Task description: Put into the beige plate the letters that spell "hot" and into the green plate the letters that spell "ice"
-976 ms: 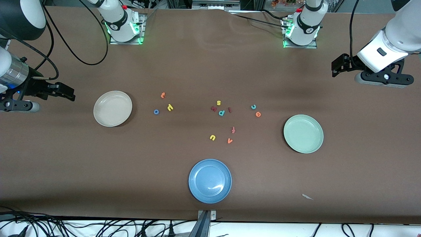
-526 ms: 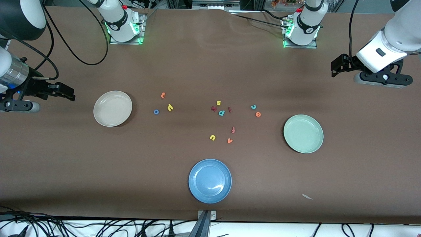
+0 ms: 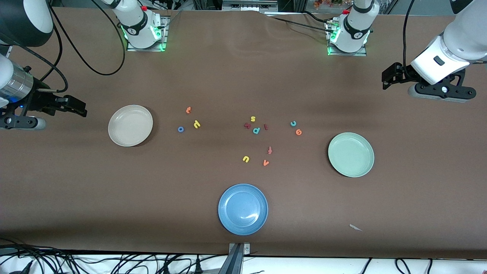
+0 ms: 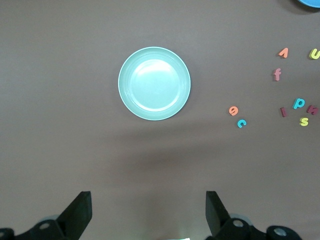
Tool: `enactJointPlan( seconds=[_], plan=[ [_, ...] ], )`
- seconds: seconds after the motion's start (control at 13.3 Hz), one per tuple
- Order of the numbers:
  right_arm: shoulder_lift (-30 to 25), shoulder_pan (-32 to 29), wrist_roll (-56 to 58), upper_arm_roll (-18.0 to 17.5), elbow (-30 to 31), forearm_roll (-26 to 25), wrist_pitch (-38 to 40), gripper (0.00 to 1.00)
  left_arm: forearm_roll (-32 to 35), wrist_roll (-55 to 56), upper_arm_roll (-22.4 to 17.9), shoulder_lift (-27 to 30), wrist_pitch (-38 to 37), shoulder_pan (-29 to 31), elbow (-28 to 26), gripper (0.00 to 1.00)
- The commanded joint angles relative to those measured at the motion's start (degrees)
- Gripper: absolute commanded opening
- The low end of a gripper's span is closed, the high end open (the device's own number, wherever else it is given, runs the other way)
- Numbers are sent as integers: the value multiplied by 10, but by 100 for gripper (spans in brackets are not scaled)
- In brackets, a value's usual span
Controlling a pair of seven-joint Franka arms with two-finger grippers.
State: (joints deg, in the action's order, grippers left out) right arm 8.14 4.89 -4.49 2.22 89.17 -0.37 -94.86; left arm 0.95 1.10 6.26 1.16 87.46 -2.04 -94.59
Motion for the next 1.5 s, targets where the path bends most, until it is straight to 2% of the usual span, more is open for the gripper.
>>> enactJointPlan(
  seconds=[0.0, 1.05, 1.43],
  plan=[
    [-3, -1, 2, 0, 2, -1, 1, 100, -2, -3, 1, -7, -7, 0, 16, 100],
    [-5, 2, 3, -2, 1, -4, -1, 100, -4, 3, 1, -8, -7, -2, 16, 100],
    [2, 27, -1, -3, 5, -1, -3, 99, -23, -2, 9, -52, -10, -13, 16, 100]
  ],
)
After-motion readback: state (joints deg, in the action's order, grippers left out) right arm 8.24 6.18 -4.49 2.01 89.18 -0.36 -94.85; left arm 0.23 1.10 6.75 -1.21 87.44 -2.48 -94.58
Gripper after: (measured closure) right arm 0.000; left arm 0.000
